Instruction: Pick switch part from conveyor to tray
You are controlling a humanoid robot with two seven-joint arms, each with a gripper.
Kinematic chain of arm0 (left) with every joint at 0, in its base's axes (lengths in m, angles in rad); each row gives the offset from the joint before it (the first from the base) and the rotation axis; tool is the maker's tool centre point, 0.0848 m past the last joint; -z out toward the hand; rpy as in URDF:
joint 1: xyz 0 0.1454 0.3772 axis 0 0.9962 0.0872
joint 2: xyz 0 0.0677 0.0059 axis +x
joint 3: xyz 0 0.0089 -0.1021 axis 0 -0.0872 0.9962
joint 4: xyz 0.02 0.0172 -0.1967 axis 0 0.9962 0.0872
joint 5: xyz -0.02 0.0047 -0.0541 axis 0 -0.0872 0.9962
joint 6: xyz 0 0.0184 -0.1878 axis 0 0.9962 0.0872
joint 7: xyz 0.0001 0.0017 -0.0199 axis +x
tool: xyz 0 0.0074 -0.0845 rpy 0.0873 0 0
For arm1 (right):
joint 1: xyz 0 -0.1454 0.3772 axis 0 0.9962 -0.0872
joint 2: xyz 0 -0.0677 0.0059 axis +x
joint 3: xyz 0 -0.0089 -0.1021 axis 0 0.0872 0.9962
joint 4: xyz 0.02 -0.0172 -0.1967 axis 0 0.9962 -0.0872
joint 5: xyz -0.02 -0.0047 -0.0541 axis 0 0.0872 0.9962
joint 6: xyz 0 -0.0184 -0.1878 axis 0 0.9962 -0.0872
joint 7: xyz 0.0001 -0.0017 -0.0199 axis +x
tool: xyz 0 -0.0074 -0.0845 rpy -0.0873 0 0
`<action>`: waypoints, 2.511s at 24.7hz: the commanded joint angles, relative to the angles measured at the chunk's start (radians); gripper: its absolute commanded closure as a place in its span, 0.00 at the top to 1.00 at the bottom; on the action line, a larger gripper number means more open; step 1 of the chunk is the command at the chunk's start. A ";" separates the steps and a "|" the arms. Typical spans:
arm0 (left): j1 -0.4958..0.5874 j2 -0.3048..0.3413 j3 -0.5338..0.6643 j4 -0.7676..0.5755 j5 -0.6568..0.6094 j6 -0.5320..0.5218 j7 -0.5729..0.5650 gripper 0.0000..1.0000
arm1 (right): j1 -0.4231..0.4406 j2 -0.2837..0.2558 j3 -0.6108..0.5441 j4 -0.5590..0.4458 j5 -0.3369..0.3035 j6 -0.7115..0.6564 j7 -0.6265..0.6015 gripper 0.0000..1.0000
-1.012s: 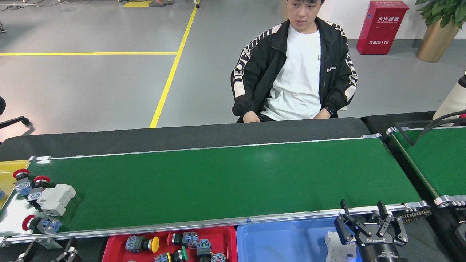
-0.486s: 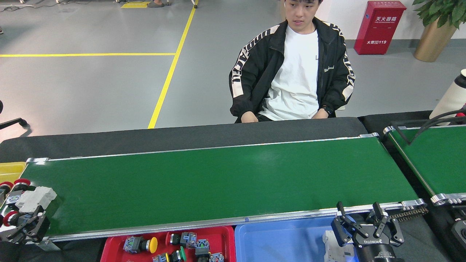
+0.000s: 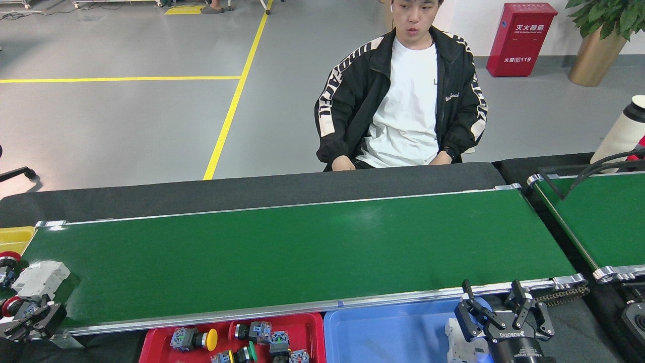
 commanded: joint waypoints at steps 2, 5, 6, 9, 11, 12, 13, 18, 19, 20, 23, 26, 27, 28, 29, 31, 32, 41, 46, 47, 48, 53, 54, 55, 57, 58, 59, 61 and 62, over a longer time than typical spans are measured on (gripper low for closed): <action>0.081 0.011 0.020 -0.143 0.096 -0.105 -0.004 0.05 | -0.012 -0.003 -0.001 -0.010 -0.003 -0.003 -0.004 1.00; 0.198 -0.010 0.058 -0.333 0.128 -0.154 -0.005 0.05 | -0.012 -0.004 -0.001 -0.010 -0.003 -0.003 -0.004 1.00; 0.230 -0.028 0.058 -0.392 0.131 -0.169 -0.007 0.05 | -0.012 -0.006 -0.001 -0.010 -0.003 -0.003 -0.004 1.00; 0.300 -0.102 0.058 -0.537 0.131 -0.262 -0.011 0.05 | -0.009 -0.008 -0.001 -0.010 -0.003 -0.003 -0.004 1.00; 0.351 -0.148 0.058 -0.617 0.130 -0.344 -0.013 0.05 | -0.007 -0.008 -0.001 -0.010 -0.003 -0.003 -0.004 1.00; 0.377 -0.168 0.058 -0.658 0.128 -0.398 -0.013 0.05 | -0.007 -0.008 -0.001 -0.010 -0.003 -0.002 -0.004 1.00; 0.400 -0.183 0.047 -0.687 0.128 -0.430 -0.013 0.05 | -0.007 -0.008 -0.002 -0.010 -0.003 -0.002 -0.004 1.00; 0.437 -0.214 0.009 -0.702 0.090 -0.430 -0.020 0.06 | -0.006 -0.009 -0.001 -0.011 -0.001 -0.002 -0.004 1.00; 0.434 -0.211 -0.012 -0.702 0.068 -0.430 -0.020 0.07 | -0.006 -0.009 -0.001 -0.010 -0.001 -0.003 -0.004 1.00; 0.432 -0.211 -0.031 -0.702 0.053 -0.430 -0.020 0.10 | -0.004 -0.009 -0.001 -0.010 -0.001 -0.002 -0.004 1.00; 0.431 -0.214 -0.104 -0.702 0.042 -0.430 -0.022 0.28 | -0.006 -0.009 -0.001 -0.010 -0.001 -0.002 -0.004 1.00; 0.434 -0.216 -0.160 -0.702 0.030 -0.430 -0.020 0.82 | -0.007 -0.008 -0.001 -0.011 0.000 -0.002 -0.004 1.00; 0.442 -0.211 -0.170 -0.702 0.032 -0.430 -0.019 1.00 | -0.007 -0.006 -0.001 -0.010 0.000 -0.002 -0.004 1.00; 0.442 -0.211 -0.184 -0.701 0.032 -0.430 -0.020 1.00 | -0.007 -0.004 -0.001 -0.010 -0.001 -0.002 -0.004 1.00; 0.442 -0.213 -0.190 -0.702 0.032 -0.430 -0.020 1.00 | -0.007 -0.004 -0.001 -0.010 0.000 -0.002 -0.004 1.00; 0.442 -0.220 -0.190 -0.702 0.032 -0.430 -0.020 1.00 | -0.006 -0.004 -0.001 -0.010 0.000 -0.002 -0.004 1.00; 0.442 -0.222 -0.190 -0.701 0.032 -0.430 -0.020 1.00 | -0.007 -0.003 -0.001 -0.010 0.000 -0.002 -0.004 1.00; 0.426 -0.409 0.124 -0.699 0.027 -0.430 -0.019 1.00 | -0.006 -0.001 0.013 -0.011 0.000 0.001 -0.004 1.00; 0.426 -0.430 0.252 -0.683 -0.007 -0.430 -0.019 1.00 | -0.007 0.000 0.013 -0.014 0.000 0.007 -0.004 1.00; 0.425 -0.426 0.250 -0.664 -0.034 -0.430 -0.019 1.00 | -0.004 0.000 0.013 -0.016 0.000 0.006 -0.004 1.00; 0.414 -0.424 0.248 -0.640 -0.054 -0.362 -0.019 1.00 | -0.004 0.000 0.013 -0.016 0.000 0.006 -0.004 1.00; 0.362 -0.401 0.259 -0.561 -0.067 -0.266 -0.019 1.00 | -0.010 0.002 0.013 -0.017 0.000 -0.002 -0.007 1.00; 0.362 -0.400 0.259 -0.563 -0.065 -0.253 -0.019 1.00 | -0.012 0.000 0.015 -0.017 0.000 -0.003 -0.008 1.00; 0.359 -0.401 0.259 -0.563 -0.065 -0.221 -0.019 1.00 | -0.014 0.008 0.018 -0.019 0.000 -0.003 -0.008 1.00; 0.353 -0.400 0.258 -0.561 -0.063 -0.180 -0.017 1.00 | -0.015 0.026 0.029 -0.028 0.000 -0.003 -0.008 1.00; 0.350 -0.400 0.256 -0.563 -0.060 -0.180 -0.017 1.00 | -0.015 0.029 0.029 -0.037 0.000 -0.002 -0.007 1.00; 0.350 -0.400 0.258 -0.564 -0.059 -0.180 -0.017 1.00 | -0.015 0.029 0.029 -0.042 0.000 -0.002 -0.004 1.00; 0.350 -0.398 0.252 -0.566 -0.057 -0.184 -0.017 1.00 | -0.017 0.029 0.033 -0.060 0.000 -0.002 0.007 1.00; 0.350 -0.398 0.252 -0.571 -0.057 -0.192 -0.016 1.00 | -0.020 0.029 0.039 -0.063 0.000 0.000 0.016 1.00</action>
